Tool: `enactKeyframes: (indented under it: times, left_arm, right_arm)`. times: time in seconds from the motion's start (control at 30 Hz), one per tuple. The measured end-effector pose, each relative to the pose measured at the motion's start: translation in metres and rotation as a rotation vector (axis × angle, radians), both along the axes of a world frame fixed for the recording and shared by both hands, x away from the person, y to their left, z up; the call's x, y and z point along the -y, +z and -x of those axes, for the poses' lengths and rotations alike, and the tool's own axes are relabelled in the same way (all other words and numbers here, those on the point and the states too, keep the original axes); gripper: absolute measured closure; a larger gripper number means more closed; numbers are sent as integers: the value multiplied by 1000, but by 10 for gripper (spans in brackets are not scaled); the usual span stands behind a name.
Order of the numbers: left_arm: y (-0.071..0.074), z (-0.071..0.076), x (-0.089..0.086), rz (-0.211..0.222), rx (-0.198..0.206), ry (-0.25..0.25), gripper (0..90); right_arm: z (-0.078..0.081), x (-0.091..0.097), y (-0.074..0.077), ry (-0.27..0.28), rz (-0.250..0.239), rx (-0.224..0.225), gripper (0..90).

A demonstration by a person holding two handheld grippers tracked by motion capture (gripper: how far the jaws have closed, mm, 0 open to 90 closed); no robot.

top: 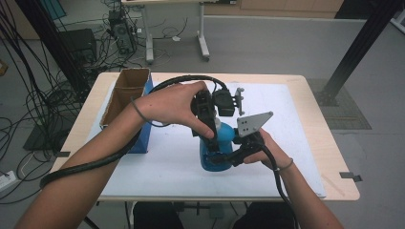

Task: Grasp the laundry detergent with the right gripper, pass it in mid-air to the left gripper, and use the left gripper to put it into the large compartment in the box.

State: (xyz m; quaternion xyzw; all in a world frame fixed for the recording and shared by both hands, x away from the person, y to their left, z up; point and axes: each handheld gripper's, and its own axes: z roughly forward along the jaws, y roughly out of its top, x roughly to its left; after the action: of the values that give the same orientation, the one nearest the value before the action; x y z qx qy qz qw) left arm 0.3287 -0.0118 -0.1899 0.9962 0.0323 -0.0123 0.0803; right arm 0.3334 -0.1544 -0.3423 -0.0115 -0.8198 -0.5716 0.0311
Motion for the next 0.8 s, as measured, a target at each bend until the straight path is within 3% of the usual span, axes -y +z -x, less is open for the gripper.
enactKeyframes:
  times: [0.8]
  left_arm:
    - [1, -2, 0, 0, -11, -9, 328]
  right_arm:
    - [2, -1, 3, 2, 2, 10, 434]
